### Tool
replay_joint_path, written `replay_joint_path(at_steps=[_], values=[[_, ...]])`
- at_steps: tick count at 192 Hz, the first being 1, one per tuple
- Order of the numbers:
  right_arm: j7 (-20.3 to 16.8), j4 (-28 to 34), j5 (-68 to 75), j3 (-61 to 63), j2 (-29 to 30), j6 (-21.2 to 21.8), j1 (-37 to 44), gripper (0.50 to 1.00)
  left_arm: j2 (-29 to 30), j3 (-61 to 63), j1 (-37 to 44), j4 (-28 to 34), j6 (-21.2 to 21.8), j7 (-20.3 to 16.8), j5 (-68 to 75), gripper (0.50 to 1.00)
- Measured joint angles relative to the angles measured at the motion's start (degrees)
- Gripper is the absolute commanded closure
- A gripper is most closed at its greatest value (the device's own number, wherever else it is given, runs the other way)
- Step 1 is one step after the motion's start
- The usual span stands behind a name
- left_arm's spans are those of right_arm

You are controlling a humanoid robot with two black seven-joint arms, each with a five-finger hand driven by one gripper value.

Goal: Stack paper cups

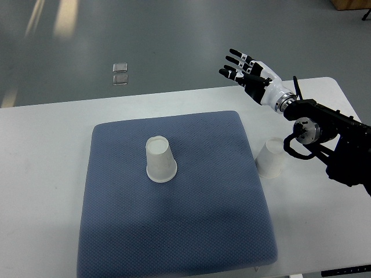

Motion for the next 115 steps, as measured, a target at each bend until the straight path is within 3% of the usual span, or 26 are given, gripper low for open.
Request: replay_joint_path(at_steps=[80,115], values=[[0.3,-0.4,0.2,0.1,0.7,1.0,0.2,0.574,0.0,-0.1,0.1,0.5,0.1,0.0,-0.2,0.500],[0.4,-0.2,0.2,0.2,0.0,6.0,0.1,0.574,0.0,0.0,0.2,0.0,0.1,0.0,-0.2,0.500]])
